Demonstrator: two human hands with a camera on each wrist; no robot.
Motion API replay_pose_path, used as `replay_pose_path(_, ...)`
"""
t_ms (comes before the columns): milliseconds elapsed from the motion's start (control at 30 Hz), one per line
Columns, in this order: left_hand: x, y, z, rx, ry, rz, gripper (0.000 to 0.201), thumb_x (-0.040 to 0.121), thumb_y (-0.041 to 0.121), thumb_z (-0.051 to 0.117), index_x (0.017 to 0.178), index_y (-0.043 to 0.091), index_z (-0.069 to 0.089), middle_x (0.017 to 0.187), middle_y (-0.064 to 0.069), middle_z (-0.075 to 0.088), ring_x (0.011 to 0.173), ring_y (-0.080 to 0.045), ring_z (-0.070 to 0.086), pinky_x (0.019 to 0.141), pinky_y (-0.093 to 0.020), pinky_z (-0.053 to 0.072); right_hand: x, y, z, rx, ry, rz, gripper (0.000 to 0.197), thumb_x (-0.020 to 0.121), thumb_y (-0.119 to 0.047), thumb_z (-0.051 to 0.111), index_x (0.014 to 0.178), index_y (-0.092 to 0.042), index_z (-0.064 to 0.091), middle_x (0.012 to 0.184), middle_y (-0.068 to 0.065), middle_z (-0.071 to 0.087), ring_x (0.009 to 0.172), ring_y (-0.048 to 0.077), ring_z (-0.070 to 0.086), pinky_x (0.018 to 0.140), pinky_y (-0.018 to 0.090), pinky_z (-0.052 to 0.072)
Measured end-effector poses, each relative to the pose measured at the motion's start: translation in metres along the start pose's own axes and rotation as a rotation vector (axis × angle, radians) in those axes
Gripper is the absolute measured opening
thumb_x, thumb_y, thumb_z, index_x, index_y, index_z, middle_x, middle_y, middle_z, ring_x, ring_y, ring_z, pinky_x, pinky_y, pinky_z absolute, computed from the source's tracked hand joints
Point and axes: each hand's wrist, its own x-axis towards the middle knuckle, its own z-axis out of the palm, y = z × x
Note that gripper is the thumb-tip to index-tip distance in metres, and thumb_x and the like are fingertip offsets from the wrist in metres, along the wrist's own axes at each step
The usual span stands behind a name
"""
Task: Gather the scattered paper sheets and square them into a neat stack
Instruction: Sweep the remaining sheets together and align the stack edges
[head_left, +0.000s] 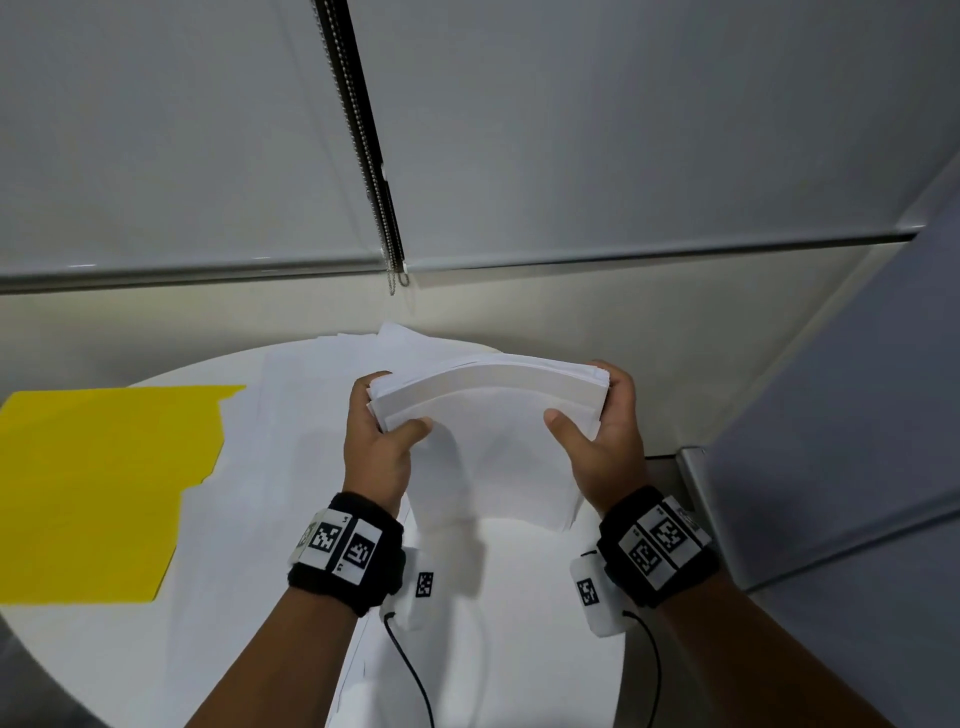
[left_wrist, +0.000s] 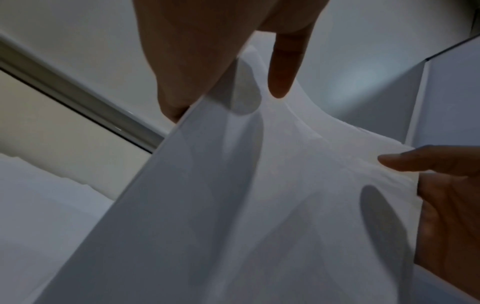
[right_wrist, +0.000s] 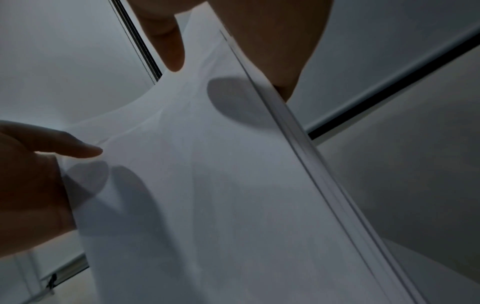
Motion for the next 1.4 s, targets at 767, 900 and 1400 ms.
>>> replay_pose_path(767, -0.015, -0.033, -0.005, 0.087, -0.02, -0.193, 0.059, 0.054, -0.003, 0.059, 0.112, 0.008, 0.066, 0.105, -0.015, 0.071, 0.096, -0.028, 0.068, 0.077, -0.037, 0.054, -0.012, 0.041, -0.018, -0.118, -0.038, 0.402, 0.021, 0.063, -0.012, 0.075, 0.08, -0.017, 0.064, 0.082, 0.004, 0.07, 0.082, 0.028, 0.067, 0.08, 0.047, 0.057)
replay_pose_path(900, -0.009, -0.034, -0.01, 0.074, -0.048, -0.185, 0.063, 0.051, -0.005, 0.056, 0.113, 0.003, 0.064, 0.103, -0.015, 0.07, 0.094, -0.027, 0.067, 0.078, -0.039, 0.053, -0.006, 0.039, -0.019, -0.042, -0.026, 0.382, 0.031, 0.053, -0.01, 0.06, 0.084, -0.015, 0.065, 0.082, 0.013, 0.066, 0.08, 0.033, 0.064, 0.078, 0.054, 0.054)
replay_pose_path(1400, 0.011, -0.054, -0.013, 0.112, -0.061, -0.259, 0.058, 0.048, -0.004, 0.062, 0.105, 0.008, 0.067, 0.102, -0.018, 0.071, 0.099, -0.038, 0.066, 0.085, -0.051, 0.053, 0.006, 0.055, -0.017, 0.037, -0.168, 0.386, 0.035, 0.059, -0.007, 0.071, 0.09, -0.022, 0.068, 0.087, 0.0, 0.071, 0.088, 0.026, 0.067, 0.08, 0.044, 0.053)
